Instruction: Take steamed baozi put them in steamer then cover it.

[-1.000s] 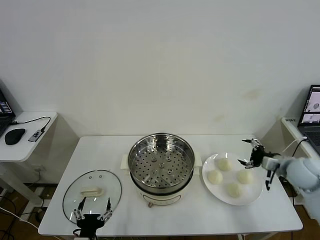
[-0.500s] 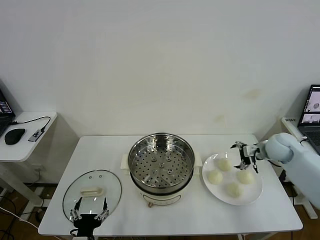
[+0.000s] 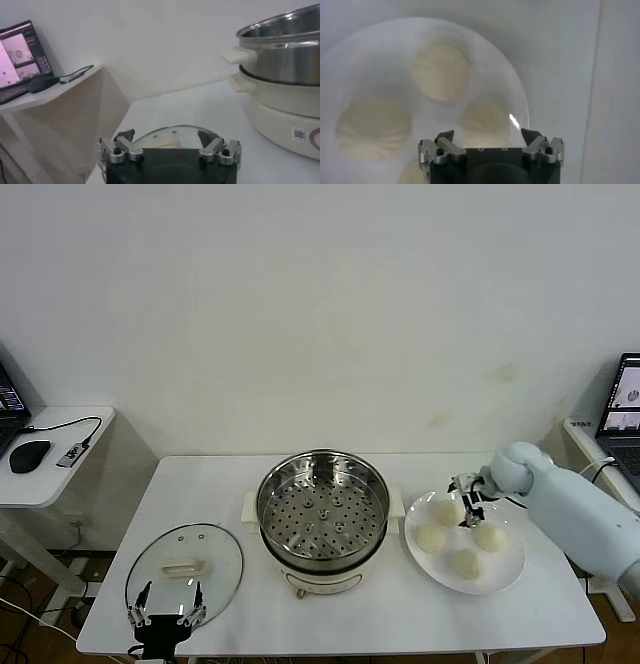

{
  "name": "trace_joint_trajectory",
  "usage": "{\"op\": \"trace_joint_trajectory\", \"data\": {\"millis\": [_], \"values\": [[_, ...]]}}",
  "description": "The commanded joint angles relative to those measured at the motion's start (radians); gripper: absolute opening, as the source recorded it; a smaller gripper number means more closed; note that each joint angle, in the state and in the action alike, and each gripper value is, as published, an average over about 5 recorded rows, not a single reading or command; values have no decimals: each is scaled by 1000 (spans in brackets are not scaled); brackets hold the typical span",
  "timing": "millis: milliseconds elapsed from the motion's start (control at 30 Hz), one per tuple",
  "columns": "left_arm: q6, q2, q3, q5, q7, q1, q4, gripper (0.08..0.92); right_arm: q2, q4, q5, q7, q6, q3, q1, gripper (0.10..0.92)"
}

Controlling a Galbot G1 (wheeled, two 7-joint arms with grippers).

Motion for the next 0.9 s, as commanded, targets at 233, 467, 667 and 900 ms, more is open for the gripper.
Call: {"op": "trace_joint_trajectory", "data": {"millis": [233, 467, 667, 900], "values": [[1, 3, -12, -1, 0, 0, 3, 823, 75, -107, -29, -12, -2, -37, 38, 811], [2, 3, -13, 0, 1, -1, 1, 823, 73, -97, -24, -18, -11, -37, 23, 727], [2, 1, -13, 1, 1, 0, -1, 823, 72, -93, -17, -20, -17, -38, 23, 628], [2, 0, -11, 2, 1, 1, -4, 823, 44, -51, 12, -33, -15, -57, 37, 594]]}}
